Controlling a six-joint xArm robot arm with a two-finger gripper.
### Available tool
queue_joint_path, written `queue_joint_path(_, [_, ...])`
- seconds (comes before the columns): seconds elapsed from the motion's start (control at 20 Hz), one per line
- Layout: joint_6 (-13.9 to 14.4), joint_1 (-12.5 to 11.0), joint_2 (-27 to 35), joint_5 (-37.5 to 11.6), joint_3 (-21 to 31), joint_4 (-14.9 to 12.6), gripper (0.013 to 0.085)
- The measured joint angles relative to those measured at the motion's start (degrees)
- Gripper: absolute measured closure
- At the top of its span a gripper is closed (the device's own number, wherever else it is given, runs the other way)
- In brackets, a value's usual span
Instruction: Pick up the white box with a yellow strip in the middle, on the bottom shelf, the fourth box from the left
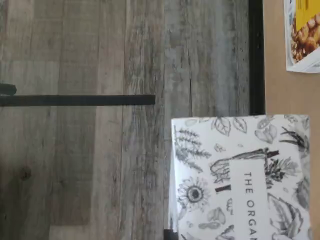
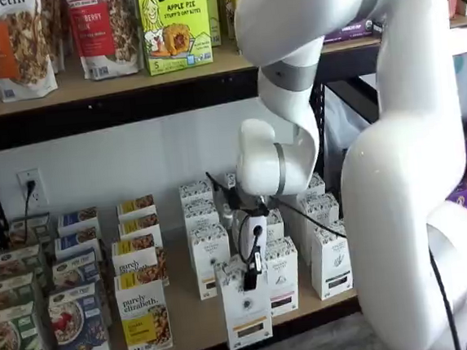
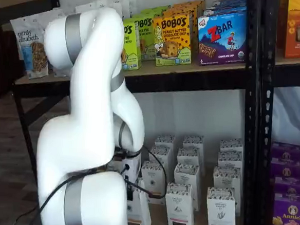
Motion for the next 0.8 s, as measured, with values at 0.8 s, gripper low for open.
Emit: queue_joint_path(0.8, [11.3,-2.0,-21.4,13.1,7.9,-12.4,0.0490])
